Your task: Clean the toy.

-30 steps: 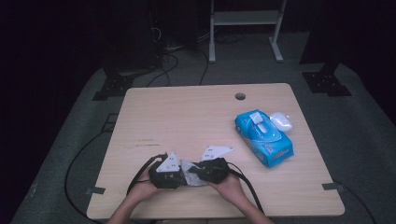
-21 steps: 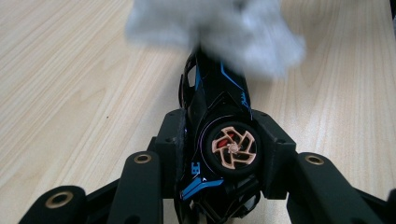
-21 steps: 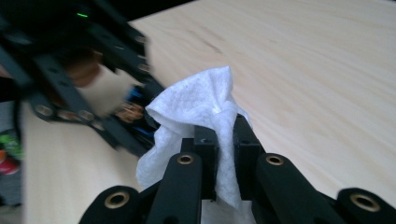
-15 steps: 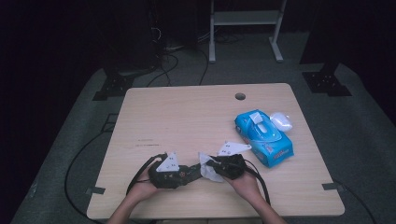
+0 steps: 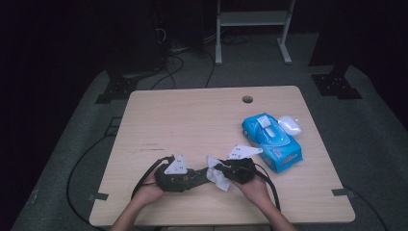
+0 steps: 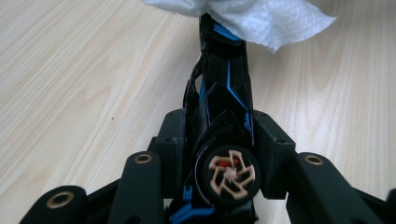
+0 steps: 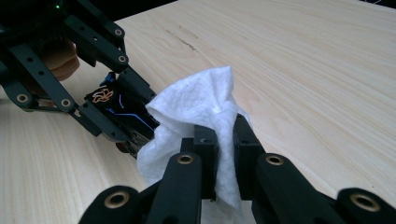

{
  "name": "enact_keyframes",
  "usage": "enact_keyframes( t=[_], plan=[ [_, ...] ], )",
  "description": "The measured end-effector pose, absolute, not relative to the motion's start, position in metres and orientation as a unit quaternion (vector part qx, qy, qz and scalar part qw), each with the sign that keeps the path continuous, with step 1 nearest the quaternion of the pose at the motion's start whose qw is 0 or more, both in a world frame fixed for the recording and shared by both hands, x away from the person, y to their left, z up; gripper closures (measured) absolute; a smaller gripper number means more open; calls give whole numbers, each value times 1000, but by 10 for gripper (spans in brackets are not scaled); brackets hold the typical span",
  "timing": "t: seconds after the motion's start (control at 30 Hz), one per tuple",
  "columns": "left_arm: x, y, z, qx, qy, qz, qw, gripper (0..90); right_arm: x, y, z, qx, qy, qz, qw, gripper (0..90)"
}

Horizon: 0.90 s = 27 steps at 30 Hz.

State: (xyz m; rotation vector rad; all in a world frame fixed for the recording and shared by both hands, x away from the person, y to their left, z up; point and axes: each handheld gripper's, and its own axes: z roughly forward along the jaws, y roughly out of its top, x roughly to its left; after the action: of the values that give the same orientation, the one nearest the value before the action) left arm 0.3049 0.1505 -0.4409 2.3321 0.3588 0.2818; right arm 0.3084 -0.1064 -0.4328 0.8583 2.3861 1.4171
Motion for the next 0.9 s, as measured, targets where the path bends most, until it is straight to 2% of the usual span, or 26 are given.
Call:
enact_keyframes(
  t=[0.17,0.23,0.4,0.5,0.73,0.9],
  plan=[
    [305,150,-441,911,141,112,371,599,304,-92,-433,277,819,492,98,831],
    [304,151,-440,912,139,115,368,600,302,-90,-432,271,823,488,104,832],
    [303,154,-440,911,141,116,369,600,310,-114,-432,306,814,481,116,832],
    [303,155,-440,912,142,114,368,600,313,-127,-437,327,806,483,100,833],
    [305,155,-440,912,145,113,367,599,307,-106,-433,294,811,500,82,832],
    [304,156,-440,912,144,114,367,600,310,-113,-435,301,809,498,84,832]
  ],
)
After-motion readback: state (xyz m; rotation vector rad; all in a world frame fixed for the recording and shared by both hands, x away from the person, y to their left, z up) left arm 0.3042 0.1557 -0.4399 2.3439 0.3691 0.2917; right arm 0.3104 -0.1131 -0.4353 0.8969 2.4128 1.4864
